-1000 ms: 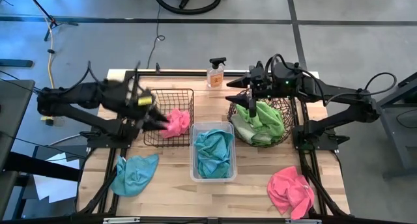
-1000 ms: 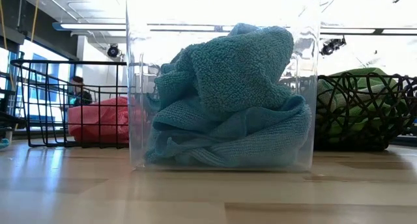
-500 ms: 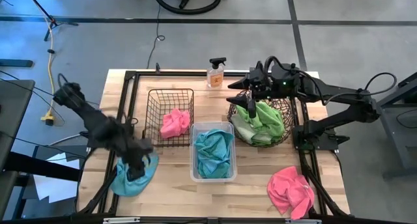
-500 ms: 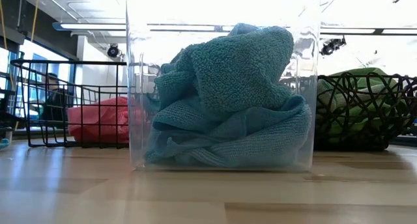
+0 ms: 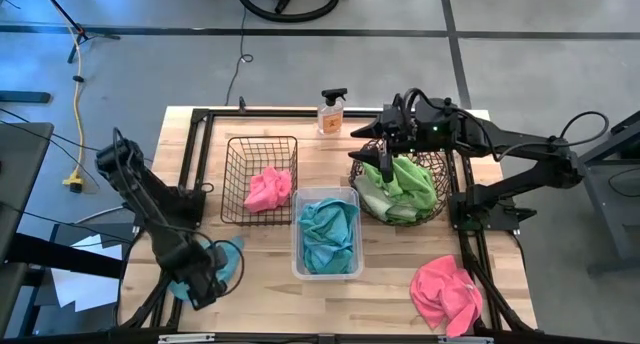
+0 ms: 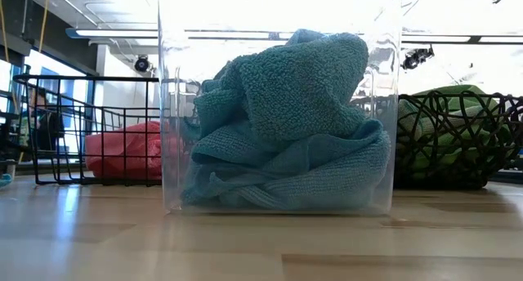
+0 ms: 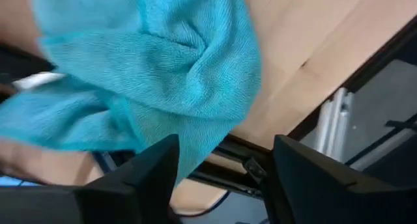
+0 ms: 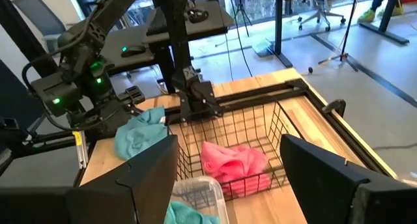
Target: Sort microfiber towel by color & place in baskets
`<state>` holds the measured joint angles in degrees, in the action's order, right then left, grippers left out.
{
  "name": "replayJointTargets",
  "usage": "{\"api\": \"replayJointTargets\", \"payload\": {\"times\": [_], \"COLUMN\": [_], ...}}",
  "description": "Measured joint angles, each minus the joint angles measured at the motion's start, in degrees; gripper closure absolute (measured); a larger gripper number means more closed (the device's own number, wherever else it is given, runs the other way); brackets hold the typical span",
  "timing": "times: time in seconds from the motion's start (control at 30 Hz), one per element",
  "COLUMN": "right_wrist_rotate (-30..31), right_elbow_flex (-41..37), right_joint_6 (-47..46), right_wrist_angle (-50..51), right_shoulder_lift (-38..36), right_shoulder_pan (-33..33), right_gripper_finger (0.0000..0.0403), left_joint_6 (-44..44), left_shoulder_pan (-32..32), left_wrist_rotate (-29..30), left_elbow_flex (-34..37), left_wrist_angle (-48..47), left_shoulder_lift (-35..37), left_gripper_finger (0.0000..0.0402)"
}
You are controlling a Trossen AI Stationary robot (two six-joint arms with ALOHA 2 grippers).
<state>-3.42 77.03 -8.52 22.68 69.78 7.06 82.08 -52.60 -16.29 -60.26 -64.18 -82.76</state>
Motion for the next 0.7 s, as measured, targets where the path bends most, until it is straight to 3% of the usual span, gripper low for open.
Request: {"api": "replayJointTargets", "payload": {"times": [0.23, 0.47, 0.7], "right_wrist_rotate": [0.1, 0.1, 0.6], "right_elbow_flex": [0.0, 0.0, 0.0], "right_joint_6": [-0.8, -1.5, -1.5], "right_wrist_angle": [3.0, 3.4, 3.9], "right_shoulder_lift": [0.0, 0.0, 0.0], "right_shoulder_pan": [0.5, 0.5, 0.5], "right_gripper_finger": [0.0135, 0.0135, 0.0135], "left_joint_6": [1.6, 4.6, 7.3], "left_shoulder_pan": [0.2, 0.5, 0.5], "left_wrist_rotate": [1.4, 1.7, 1.7], "left_elbow_flex": [8.9, 14.5, 19.7], "left_wrist_angle": [10.3, 11.1, 19.0], "left_shoulder_lift": [0.5, 0.6, 0.4], "left_gripper_finger": [0.0126, 0.0124, 0.0124]}}
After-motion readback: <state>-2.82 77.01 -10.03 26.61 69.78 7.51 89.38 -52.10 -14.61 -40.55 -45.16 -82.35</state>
